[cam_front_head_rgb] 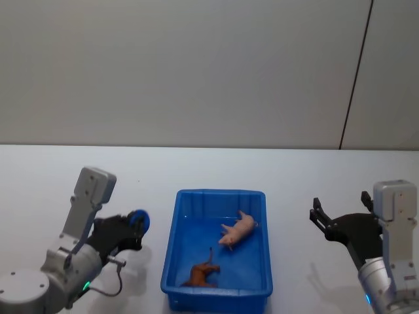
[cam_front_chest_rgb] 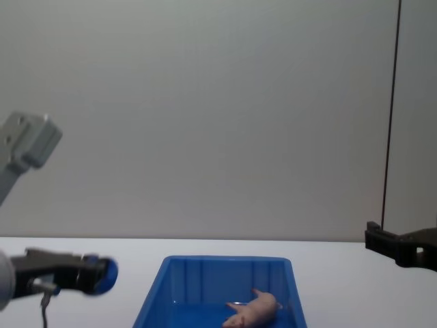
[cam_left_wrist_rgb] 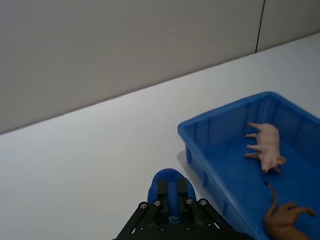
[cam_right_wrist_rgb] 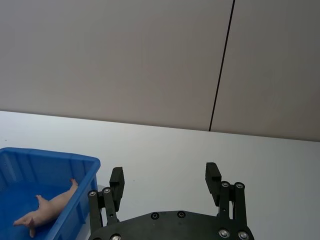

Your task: Pick up the two dolls from the table and place them into the box.

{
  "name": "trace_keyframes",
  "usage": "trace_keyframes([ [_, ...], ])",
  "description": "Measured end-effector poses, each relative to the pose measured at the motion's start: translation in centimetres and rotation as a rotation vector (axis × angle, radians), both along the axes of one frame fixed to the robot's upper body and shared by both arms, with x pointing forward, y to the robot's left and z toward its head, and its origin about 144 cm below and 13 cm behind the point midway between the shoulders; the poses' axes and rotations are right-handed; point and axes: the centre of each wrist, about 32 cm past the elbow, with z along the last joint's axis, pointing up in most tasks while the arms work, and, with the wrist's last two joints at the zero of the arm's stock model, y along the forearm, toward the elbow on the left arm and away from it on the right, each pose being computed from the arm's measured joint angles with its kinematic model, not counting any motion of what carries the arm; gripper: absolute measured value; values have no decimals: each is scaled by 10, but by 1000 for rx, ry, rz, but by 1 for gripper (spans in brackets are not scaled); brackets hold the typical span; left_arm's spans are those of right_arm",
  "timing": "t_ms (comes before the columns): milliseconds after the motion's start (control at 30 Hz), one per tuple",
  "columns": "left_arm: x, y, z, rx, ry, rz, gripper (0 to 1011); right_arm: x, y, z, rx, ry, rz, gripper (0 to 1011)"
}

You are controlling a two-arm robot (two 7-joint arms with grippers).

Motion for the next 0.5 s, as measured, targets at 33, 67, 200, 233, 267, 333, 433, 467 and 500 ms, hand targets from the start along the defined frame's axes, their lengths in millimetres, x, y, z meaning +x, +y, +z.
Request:
trace_keyframes([
  [33, 0, -1, 2, 2, -11, -9, 100, 0, 0, 0, 0, 0, 0, 1001],
  [67, 1, -1, 4, 2, -19, -14, 97, 0, 0, 0, 0, 0, 0, 1001],
  [200, 3, -5, 15, 8, -72, -57, 94, 0, 0, 0, 0, 0, 0, 1001],
  [233, 4, -6, 17, 8, -81, -66, 94, 0, 0, 0, 0, 0, 0, 1001],
  [267, 5, -7, 21, 8, -98, -82, 94, 0, 0, 0, 0, 0, 0, 1001],
  [333, 7, -9, 26, 8, -125, -114, 94, 0, 0, 0, 0, 0, 0, 1001],
  [433, 9, -11, 32, 6, -153, -152, 94, 0, 0, 0, 0, 0, 0, 1001],
  [467, 11, -12, 35, 5, -167, -175, 94, 0, 0, 0, 0, 0, 0, 1001],
  [500, 11, -12, 35, 5, -167, -175, 94, 0, 0, 0, 0, 0, 0, 1001],
])
